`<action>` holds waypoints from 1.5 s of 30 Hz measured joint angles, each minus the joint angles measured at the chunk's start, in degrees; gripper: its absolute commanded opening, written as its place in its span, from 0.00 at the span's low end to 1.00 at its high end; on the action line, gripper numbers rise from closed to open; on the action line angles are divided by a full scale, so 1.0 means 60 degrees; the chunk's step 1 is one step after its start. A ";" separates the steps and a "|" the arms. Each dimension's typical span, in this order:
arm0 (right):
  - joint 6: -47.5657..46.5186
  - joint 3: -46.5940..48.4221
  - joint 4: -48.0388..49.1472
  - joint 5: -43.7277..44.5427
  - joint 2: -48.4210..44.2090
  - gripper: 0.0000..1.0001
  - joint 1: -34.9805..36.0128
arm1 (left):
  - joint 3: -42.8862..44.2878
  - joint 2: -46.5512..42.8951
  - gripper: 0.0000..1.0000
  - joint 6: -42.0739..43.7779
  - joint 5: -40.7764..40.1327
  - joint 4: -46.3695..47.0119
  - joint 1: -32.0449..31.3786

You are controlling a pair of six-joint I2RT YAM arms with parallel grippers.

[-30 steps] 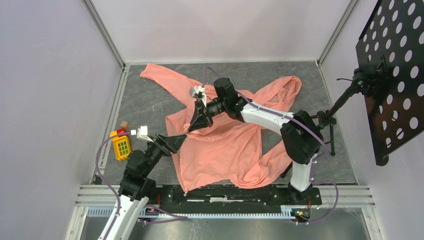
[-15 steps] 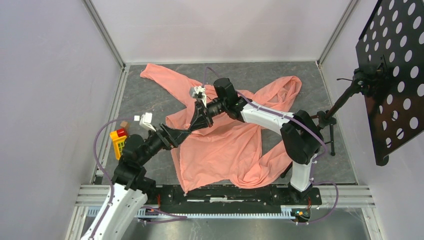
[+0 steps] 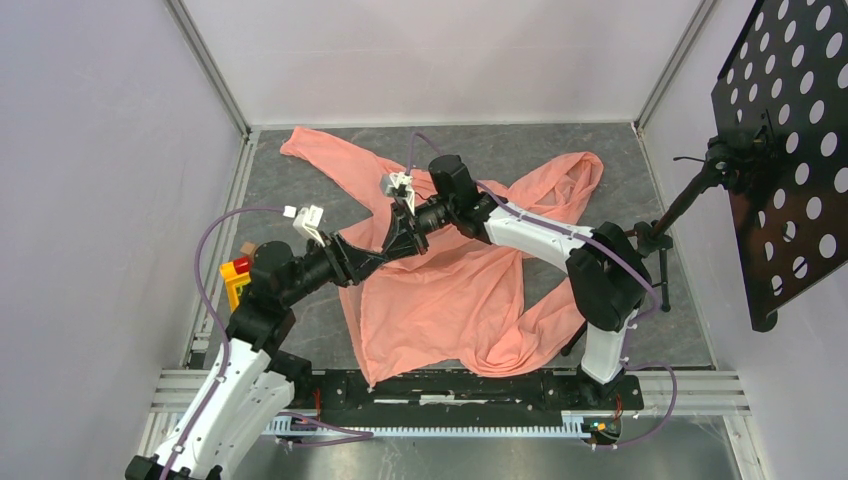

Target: Zip up the jacket

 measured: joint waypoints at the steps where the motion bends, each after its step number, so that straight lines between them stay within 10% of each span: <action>1: -0.0025 0.0000 -0.0029 0.0000 0.0000 0.01 0.0000 | 0.0000 0.0000 0.47 0.0058 0.0015 -0.0018 0.0000; 6: -0.0066 -0.0004 -0.0073 -0.0084 -0.0004 0.00 -0.0004 | -0.0018 -0.0069 0.33 0.0277 -0.0055 -0.0120 0.0018; 17: -0.0069 -0.0004 -0.0073 -0.0109 -0.0007 0.00 0.0000 | -0.0033 -0.0160 0.52 0.0317 -0.0087 -0.0215 0.0018; 21: -0.0069 -0.0004 -0.0066 -0.0084 -0.0007 0.00 0.0000 | -0.0087 -0.0324 0.37 0.0313 -0.0087 -0.0331 0.0007; 31: -0.0066 -0.0004 -0.0069 -0.0069 -0.0007 0.00 0.0000 | -0.0098 -0.0117 0.38 0.0321 -0.0102 -0.0423 0.0007; 36: -0.0062 -0.0004 -0.0069 -0.0084 -0.0007 0.00 0.0000 | -0.0098 -0.0102 0.10 0.0342 -0.0186 -0.0492 0.0007; 45: 0.0000 -0.0164 -0.0069 0.0393 -0.0084 0.20 0.0004 | -0.0047 -0.0058 0.02 0.0554 -0.0419 -0.0769 0.0007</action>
